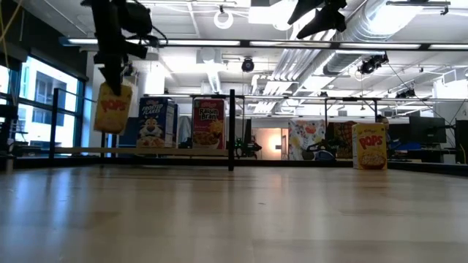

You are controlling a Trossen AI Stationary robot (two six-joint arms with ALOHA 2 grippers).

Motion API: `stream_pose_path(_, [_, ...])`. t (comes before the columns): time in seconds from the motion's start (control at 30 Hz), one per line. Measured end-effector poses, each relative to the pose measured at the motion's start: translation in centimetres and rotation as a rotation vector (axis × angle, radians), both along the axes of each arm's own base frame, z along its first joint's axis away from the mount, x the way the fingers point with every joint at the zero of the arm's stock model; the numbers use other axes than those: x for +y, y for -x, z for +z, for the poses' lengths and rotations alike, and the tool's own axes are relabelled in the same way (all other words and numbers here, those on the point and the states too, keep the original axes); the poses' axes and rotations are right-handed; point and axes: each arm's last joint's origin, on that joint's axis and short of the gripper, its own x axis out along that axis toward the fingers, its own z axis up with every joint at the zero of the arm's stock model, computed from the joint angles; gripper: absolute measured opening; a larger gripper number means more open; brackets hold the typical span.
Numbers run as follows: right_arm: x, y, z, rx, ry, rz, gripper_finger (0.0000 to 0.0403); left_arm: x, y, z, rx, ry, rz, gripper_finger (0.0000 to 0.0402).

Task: Stack cereal on shelf
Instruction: Put the bottom yellow cereal box on the shelf

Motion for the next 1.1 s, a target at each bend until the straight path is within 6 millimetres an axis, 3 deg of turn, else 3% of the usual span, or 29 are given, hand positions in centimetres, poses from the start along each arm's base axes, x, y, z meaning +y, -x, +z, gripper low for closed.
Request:
stream_pose_path(0.2, [0.0,0.0,-0.1,0.029,0.037,0.032,0.025,1.8,-0.4,-1.0,0.029,0.005,-0.084,0.0133])
stream_pose_path(0.63, [0.1,0.6,-0.8,0.124,0.018,0.034,0.025,4.8,0.5,-3.0,0.034,0.102,-0.073,0.0133])
stream_pose_path(1.1, [0.1,0.6,-0.8,0.124,0.018,0.035,0.025,5.2,0.6,-3.2,0.024,0.098,-0.042,0.0139])
